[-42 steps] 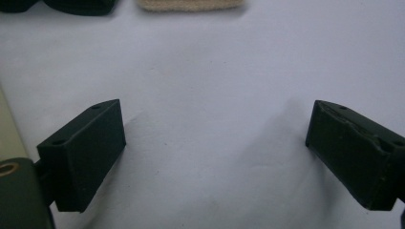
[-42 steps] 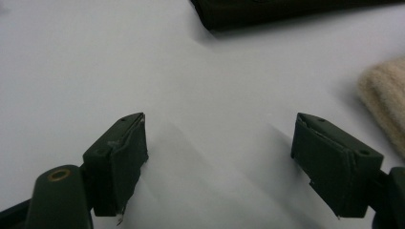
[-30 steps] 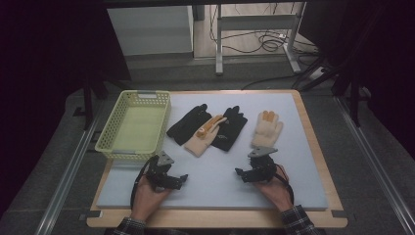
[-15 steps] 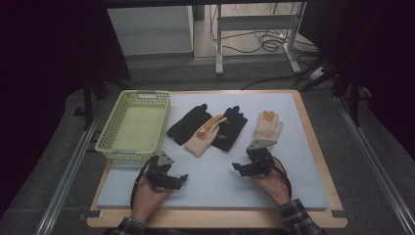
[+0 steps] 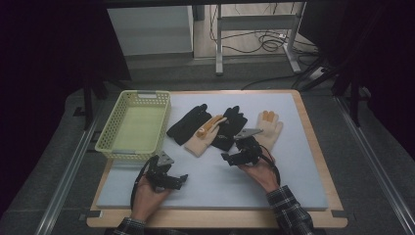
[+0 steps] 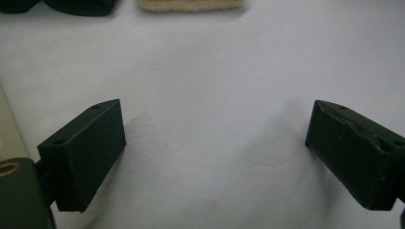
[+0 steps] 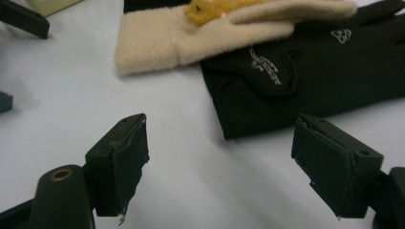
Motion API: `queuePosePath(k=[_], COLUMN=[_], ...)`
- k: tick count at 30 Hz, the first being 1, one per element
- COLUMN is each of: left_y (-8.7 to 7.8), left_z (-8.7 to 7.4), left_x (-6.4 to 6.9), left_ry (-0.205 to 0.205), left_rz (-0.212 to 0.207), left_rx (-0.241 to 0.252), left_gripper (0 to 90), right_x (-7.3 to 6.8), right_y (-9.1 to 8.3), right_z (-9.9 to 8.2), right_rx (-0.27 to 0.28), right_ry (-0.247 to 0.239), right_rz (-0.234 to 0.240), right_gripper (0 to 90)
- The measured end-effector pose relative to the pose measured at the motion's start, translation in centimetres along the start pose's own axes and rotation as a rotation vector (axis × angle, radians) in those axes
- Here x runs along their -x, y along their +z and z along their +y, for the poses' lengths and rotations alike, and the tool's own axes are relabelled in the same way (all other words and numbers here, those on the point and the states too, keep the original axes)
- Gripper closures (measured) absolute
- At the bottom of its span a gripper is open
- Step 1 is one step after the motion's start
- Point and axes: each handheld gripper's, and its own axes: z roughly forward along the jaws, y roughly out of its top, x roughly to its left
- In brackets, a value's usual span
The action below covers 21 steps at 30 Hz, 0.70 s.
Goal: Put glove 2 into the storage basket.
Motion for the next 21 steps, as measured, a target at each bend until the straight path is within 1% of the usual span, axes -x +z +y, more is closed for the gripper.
queuePosePath(k=[4,7,9,10,12,17,21], left_y=[0.0,0.0,0.0,0.0,0.0,0.0,0.0], left_z=[0.0,0.0,0.0,0.0,0.0,0.0,0.0], left_x=[0.0,0.0,0.0,0.0,0.0,0.0,0.0], left_ry=[0.0,0.0,0.0,0.0,0.0,0.006,0.002], left_rz=[0.0,0.0,0.0,0.0,0.0,0.001,0.001], left_rx=[0.0,0.0,0.0,0.0,0.0,-0.005,-0.002], left_gripper=[6.3,6.3,6.3,6.3,6.3,6.3,6.3], right_x=[-0.1,-0.1,-0.2,-0.3,-0.3,0.0,-0.1], right_y=[0.7,1.1,1.4,1.7,1.9,2.9,4.2], right_z=[0.9,1.6,2.3,2.9,3.2,4.8,6.2], right_rx=[0.0,0.0,0.007,0.012,0.011,0.027,0.026], right_ry=[-0.003,-0.022,-0.029,-0.039,-0.043,-0.033,-0.042], right_rz=[-0.008,-0.015,-0.008,-0.009,-0.011,0.011,0.011], right_gripper=[19.8,19.8,20.0,21.7,22.5,28.2,34.2])
